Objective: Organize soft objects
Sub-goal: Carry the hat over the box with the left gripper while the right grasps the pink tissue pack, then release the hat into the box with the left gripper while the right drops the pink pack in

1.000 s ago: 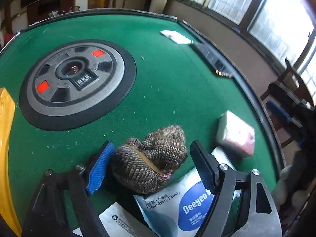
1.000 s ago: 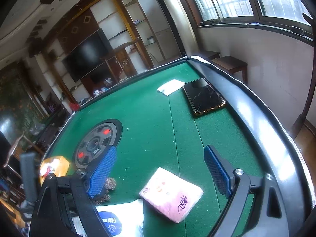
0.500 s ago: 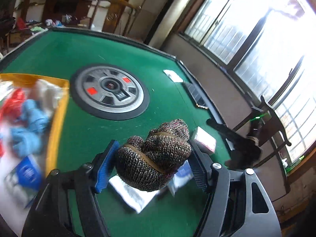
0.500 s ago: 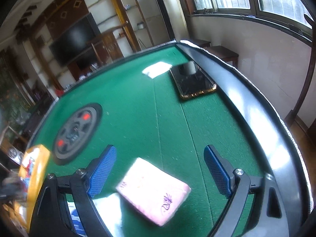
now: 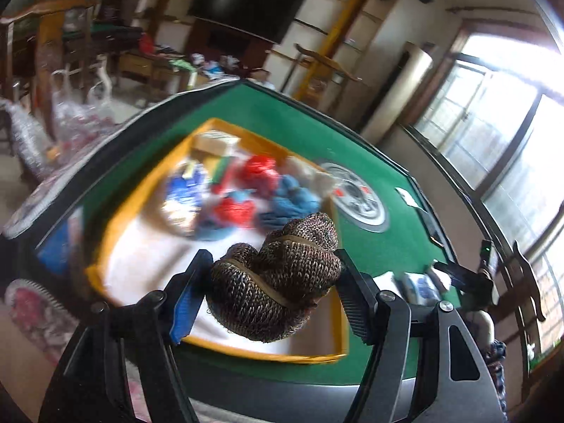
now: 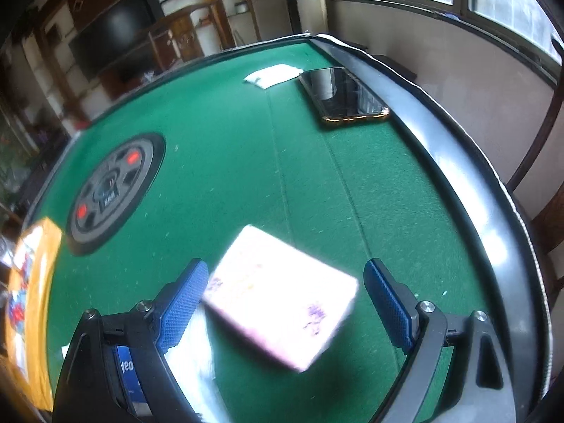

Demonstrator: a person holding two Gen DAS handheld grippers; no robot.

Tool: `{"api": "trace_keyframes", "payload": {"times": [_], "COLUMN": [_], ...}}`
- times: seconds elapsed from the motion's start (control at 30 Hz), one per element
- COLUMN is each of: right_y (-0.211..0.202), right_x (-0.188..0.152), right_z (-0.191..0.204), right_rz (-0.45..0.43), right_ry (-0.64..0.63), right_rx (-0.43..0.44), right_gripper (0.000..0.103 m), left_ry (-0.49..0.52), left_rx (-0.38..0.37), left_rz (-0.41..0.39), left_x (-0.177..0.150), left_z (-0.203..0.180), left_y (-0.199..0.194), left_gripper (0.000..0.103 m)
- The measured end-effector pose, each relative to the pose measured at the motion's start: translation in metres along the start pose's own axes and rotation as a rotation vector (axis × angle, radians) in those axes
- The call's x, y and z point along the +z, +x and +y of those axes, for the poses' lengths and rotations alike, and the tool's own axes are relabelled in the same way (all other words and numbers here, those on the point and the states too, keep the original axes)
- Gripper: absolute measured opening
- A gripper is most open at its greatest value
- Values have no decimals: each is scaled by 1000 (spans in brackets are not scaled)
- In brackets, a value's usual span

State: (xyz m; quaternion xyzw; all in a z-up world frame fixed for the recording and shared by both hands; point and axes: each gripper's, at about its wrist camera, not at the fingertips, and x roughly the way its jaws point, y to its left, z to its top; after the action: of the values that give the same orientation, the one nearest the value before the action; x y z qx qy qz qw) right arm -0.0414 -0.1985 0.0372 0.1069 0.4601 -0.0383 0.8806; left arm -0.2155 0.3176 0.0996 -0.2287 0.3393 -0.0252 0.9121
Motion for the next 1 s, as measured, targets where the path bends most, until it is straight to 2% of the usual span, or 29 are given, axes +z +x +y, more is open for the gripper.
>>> {"api": "trace_keyframes", "payload": {"times": [0.1, 0.2, 0.3, 0.43, 0.63, 0.73, 0.9, 1.0], "right_y": [8, 14, 14, 7, -45, -74, -92, -93], "right_x": [1, 4, 3, 1, 8, 13, 2, -12], "right_z": [19, 29, 29, 24, 25, 48, 111, 151], "right_rz": [47, 71, 84, 58, -71, -125, -114, -94], "right_ry": [-83, -135, -164, -155, -108, -144, -268, -355], "right_rx": [-91, -155, -163, -149, -66, 29, 190, 262], "right_gripper": [87, 86, 84, 80, 80, 80, 80, 80], "left_ry": [-76, -106, -125, -127, -142, -133, -113, -96], "left_rx": [24, 29, 21, 11, 19, 20, 39, 91], "left_rz": [7, 3, 5, 1, 14, 22, 57, 69], "left_x": [-6, -9, -11, -11, -9, -8, -2, 3], "left_z": [33, 47, 53, 54, 58, 54, 46, 40], "left_y": [-1, -3, -2, -2, 3, 9, 31, 45], "left_gripper": [68, 68, 68, 68, 68, 68, 69, 69]}}
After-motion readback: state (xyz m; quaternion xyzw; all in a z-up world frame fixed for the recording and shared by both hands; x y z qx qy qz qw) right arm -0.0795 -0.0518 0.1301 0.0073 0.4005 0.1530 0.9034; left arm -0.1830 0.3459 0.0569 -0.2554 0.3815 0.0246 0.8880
